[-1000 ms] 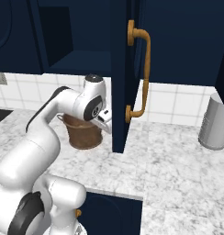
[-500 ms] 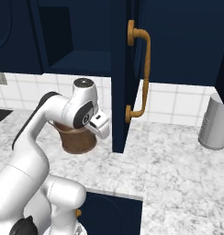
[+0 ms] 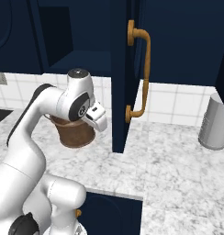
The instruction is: Open the cabinet, pick up the bread from the cabinet and place it in the basket. Then move the basket to the dining counter.
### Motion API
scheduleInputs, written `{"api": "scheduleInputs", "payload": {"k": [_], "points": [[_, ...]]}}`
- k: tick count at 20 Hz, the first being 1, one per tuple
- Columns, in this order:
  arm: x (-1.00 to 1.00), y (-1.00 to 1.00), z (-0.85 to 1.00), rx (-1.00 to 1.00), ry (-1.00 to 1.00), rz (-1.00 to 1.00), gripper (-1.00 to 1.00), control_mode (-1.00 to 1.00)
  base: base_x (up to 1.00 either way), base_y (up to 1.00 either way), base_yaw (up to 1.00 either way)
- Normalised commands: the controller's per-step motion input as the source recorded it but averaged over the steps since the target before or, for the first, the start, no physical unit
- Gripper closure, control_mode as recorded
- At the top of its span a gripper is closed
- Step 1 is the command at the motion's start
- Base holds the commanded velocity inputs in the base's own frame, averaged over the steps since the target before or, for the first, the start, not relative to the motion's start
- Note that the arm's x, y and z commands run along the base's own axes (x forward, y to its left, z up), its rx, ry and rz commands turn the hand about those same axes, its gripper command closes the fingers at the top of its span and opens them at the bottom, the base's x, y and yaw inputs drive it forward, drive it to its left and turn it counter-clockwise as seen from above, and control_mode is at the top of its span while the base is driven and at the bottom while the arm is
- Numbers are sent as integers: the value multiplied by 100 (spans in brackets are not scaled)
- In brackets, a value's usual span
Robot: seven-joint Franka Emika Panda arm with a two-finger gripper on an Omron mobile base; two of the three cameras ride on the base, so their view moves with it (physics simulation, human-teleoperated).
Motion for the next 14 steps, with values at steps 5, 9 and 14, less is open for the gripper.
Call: {"api": "scheduleInputs", "payload": {"k": [5,9,14], "points": [[-1,-1,0,0,0,0,100,100,-31,23,9],[0,0,0,0,0,0,100,100,-52,97,76],[0,0,0,0,0,0,100,100,-33,63,94]]}}
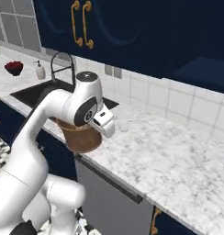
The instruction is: Open the cabinet, pick up the bread from the cabinet and place it in the basket. Then move the basket to the dining counter.
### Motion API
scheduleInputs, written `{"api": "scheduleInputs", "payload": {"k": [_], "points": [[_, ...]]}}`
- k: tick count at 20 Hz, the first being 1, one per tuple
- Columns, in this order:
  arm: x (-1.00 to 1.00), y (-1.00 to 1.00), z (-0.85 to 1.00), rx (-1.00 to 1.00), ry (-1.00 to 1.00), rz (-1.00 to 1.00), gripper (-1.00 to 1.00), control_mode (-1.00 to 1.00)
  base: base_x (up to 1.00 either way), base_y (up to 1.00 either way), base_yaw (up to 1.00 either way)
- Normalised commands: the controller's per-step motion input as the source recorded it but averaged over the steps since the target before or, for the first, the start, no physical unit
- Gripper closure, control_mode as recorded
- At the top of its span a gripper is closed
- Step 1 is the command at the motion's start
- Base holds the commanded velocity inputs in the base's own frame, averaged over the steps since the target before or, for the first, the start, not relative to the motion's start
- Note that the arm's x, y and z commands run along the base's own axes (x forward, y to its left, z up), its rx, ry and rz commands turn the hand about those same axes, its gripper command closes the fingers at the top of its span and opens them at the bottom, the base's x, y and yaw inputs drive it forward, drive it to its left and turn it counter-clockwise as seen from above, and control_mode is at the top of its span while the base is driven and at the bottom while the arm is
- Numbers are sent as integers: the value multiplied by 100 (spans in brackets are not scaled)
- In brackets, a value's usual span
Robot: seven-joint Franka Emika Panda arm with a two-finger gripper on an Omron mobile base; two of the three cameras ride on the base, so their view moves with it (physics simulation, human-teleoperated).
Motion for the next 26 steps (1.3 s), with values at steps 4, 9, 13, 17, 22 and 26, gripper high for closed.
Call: {"api": "scheduleInputs", "payload": {"k": [4,9,13,17,22,26], "points": [[0,0,0,0,0,0,100,100,-16,1,100],[0,0,0,0,0,0,100,100,-15,0,100],[0,0,0,0,0,0,100,100,-14,3,100],[0,0,0,0,0,0,100,100,16,50,86],[0,0,0,0,0,0,100,100,100,40,7],[0,0,0,0,0,0,100,100,100,68,-10]]}}
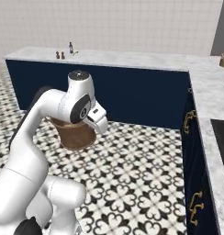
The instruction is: Open the cabinet, pick up the bread from the cabinet and place it in the basket. Then move the basket to the dining counter.
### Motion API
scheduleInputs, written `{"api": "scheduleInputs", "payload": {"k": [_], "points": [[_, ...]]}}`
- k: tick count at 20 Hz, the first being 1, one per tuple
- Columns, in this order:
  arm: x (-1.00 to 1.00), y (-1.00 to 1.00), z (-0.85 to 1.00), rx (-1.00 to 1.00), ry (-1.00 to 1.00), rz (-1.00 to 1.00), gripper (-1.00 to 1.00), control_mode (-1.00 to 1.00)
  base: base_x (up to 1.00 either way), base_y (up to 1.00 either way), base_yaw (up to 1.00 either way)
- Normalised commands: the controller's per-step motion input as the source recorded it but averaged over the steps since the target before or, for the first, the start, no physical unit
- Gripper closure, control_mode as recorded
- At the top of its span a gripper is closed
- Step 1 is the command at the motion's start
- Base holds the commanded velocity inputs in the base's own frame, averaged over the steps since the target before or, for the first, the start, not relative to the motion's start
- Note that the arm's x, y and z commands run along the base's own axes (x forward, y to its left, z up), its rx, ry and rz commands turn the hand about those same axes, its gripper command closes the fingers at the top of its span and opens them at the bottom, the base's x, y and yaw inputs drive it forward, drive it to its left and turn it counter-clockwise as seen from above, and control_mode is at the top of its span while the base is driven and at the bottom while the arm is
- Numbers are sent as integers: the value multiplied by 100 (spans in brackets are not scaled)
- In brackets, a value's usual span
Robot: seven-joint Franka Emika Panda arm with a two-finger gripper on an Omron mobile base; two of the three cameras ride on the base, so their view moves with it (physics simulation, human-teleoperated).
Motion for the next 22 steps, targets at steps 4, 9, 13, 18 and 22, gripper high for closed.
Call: {"api": "scheduleInputs", "payload": {"k": [4,9,13,18,22], "points": [[0,0,0,0,0,0,100,100,100,62,-16],[0,0,0,0,0,0,100,100,100,47,-22],[0,0,0,0,0,0,100,100,100,25,-19],[0,0,0,0,0,0,100,100,100,16,-10],[0,0,0,0,0,0,100,100,100,0,-5]]}}
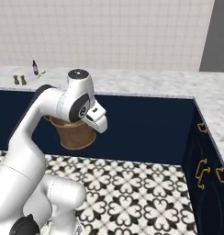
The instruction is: Open the cabinet, pick up the bread from the cabinet and place it in the basket. Then move the basket to the dining counter.
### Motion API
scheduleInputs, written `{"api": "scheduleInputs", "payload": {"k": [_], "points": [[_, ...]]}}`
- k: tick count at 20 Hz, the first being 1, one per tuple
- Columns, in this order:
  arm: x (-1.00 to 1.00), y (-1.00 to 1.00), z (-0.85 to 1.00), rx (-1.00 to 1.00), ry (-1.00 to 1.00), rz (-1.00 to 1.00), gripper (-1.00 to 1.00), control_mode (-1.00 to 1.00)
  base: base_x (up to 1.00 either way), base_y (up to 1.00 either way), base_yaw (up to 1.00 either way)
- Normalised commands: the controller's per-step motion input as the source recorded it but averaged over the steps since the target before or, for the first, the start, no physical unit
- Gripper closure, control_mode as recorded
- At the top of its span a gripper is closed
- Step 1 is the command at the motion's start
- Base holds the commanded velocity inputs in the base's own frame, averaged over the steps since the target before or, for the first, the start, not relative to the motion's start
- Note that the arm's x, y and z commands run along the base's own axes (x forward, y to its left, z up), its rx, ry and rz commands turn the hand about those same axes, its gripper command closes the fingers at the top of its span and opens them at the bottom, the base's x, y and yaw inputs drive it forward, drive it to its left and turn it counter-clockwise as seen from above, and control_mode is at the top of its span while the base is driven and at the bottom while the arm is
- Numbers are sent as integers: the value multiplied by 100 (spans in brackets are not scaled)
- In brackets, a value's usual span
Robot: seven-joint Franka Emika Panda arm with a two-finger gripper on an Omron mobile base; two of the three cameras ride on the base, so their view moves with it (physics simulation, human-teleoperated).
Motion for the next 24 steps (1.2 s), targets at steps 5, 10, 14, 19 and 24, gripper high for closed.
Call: {"api": "scheduleInputs", "payload": {"k": [5,10,14,19,24], "points": [[0,0,0,0,0,0,100,100,100,0,0],[0,0,0,0,0,0,100,100,100,0,12],[0,0,0,0,0,0,100,100,100,-3,11],[0,0,0,0,0,0,100,100,100,-5,13],[0,0,0,0,0,0,100,100,100,-8,4]]}}
